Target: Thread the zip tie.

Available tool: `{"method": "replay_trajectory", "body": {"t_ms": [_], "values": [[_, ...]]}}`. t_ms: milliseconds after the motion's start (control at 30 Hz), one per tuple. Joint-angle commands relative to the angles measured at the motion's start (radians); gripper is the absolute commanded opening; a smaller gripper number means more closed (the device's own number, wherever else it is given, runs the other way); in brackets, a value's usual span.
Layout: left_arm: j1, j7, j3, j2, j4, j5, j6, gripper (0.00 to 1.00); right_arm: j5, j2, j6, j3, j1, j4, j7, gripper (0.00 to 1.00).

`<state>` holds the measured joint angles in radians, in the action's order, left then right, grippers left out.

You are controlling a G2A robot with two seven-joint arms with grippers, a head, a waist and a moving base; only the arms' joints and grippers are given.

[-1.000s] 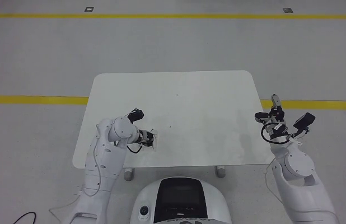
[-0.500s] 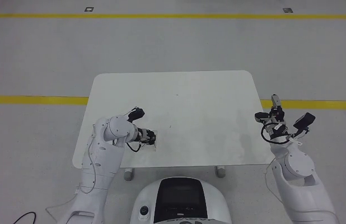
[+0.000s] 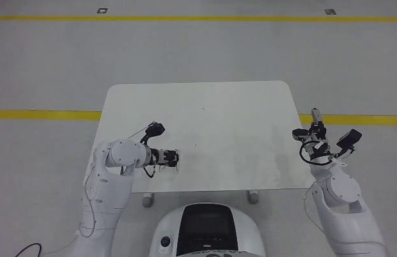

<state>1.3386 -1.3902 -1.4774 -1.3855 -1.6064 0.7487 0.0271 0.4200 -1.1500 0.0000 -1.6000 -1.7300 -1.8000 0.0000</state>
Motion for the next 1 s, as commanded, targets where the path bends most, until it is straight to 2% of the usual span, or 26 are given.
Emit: {"method": "replay_trajectory", "body": {"t_ms": [0, 100, 400, 433, 467, 533, 600, 667, 767, 800, 867, 967], "values": [[0.014, 0.000, -0.016, 0.009, -0.016, -0.025, -0.029, 0.00, 0.000, 0.000, 0.000, 0.000, 0.000, 0.000, 0.000, 1.00], [0.027, 0.000, -0.025, 0.020, -0.035, -0.052, -0.087, 0.00, 0.000, 0.000, 0.000, 0.000, 0.000, 0.000, 0.000, 1.00], [0.027, 0.000, -0.025, 0.020, -0.035, -0.052, -0.087, 0.00, 0.000, 0.000, 0.000, 0.000, 0.000, 0.000, 0.000, 1.00], [0.029, 0.000, -0.022, 0.018, -0.007, -0.110, -0.086, 0.00, 0.000, 0.000, 0.000, 0.000, 0.000, 0.000, 0.000, 1.00], [0.010, 0.000, -0.024, 0.021, 0.037, -0.197, -0.124, 0.00, 0.000, 0.000, 0.000, 0.000, 0.000, 0.000, 0.000, 1.00], [-0.019, 0.000, -0.044, 0.034, 0.101, -0.280, -0.190, 0.00, 0.000, 0.000, 0.000, 0.000, 0.000, 0.000, 0.000, 1.00], [-0.038, 0.000, -0.040, 0.057, 0.163, -0.427, -0.301, 0.00, 0.000, 0.000, 0.000, 0.000, 0.000, 0.000, 0.000, 1.00], [-0.057, 0.000, -0.041, 0.087, 0.211, -0.504, -0.355, 0.00, 0.000, 0.000, 0.000, 0.000, 0.000, 0.000, 0.000, 1.00], [-0.072, 0.000, 0.001, 0.145, 0.233, -0.630, -0.367, 0.00, 0.000, 0.000, 0.000, 0.000, 0.000, 0.000, 0.000, 1.00], [-0.074, 0.000, 0.028, 0.172, 0.229, -0.682, -0.367, 0.00, 0.000, 0.000, 0.000, 0.000, 0.000, 0.000, 0.000, 1.00], [-0.081, 0.000, 0.057, 0.213, 0.235, -0.725, -0.367, 0.00, 0.000, 0.000, 0.000, 0.000, 0.000, 0.000, 0.000, 1.00], [-0.092, 0.000, 0.128, 0.278, 0.224, -0.776, -0.367, 0.00, 0.000, 0.000, 0.000, 0.000, 0.000, 0.000, 0.000, 1.00]]}}
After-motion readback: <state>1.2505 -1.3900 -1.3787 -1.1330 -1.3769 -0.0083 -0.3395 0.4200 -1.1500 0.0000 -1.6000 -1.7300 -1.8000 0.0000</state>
